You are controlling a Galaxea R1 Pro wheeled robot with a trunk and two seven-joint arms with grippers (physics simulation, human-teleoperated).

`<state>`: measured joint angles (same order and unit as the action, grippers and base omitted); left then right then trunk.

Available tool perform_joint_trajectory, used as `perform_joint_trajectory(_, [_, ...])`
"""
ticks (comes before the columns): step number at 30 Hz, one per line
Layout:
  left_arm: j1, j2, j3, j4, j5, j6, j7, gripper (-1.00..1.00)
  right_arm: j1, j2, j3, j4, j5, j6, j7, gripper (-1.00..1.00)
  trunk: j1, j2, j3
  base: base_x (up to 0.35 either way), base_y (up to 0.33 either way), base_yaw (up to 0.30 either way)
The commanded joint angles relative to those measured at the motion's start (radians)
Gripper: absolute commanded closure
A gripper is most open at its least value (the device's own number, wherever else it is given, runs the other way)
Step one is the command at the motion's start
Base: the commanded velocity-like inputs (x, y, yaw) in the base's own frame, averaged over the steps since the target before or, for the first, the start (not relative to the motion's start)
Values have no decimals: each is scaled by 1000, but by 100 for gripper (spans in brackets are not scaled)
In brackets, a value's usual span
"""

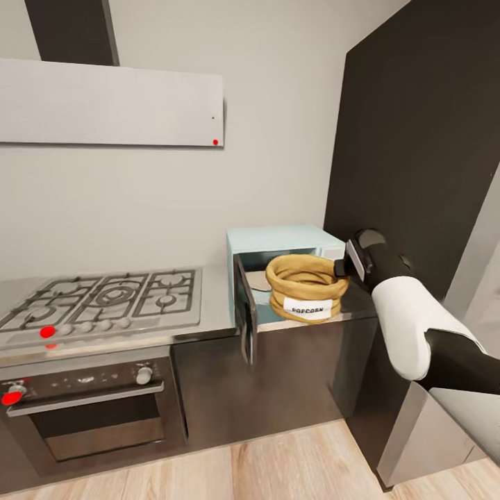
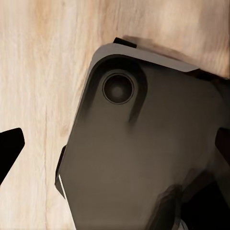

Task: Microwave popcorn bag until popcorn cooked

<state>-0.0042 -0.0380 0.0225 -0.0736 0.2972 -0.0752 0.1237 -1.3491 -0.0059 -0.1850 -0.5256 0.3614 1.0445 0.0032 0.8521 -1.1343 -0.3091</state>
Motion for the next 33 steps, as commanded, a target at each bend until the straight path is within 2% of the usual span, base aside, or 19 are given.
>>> perform_joint_trajectory(1, [0,0,2,-1,5,-3,3,-100,-1,1,-4,1,2,3,1,100,0,-1,-1,32,0,0])
perform_joint_trajectory(9, [0,-1,4,-2,5,-3,4,-100,-1,11,-5,21,1,3,0,100,0,-1,-1,3,79,0])
perform_joint_trajectory(12, [0,0,4,-2,5,-3,4,-100,-1,12,-5,61,2,3,1,100,0,-1,-1,0,4,0])
perform_joint_trajectory(18, [0,-1,4,-1,5,-3,4,-100,-1,9,-5,61,2,3,2,100,0,-1,-1,13,0,0])
perform_joint_trajectory(33, [0,0,2,0,3,-3,2,-100,-1,10,-5,61,2,3,3,100,0,-1,-1,212,0,0])
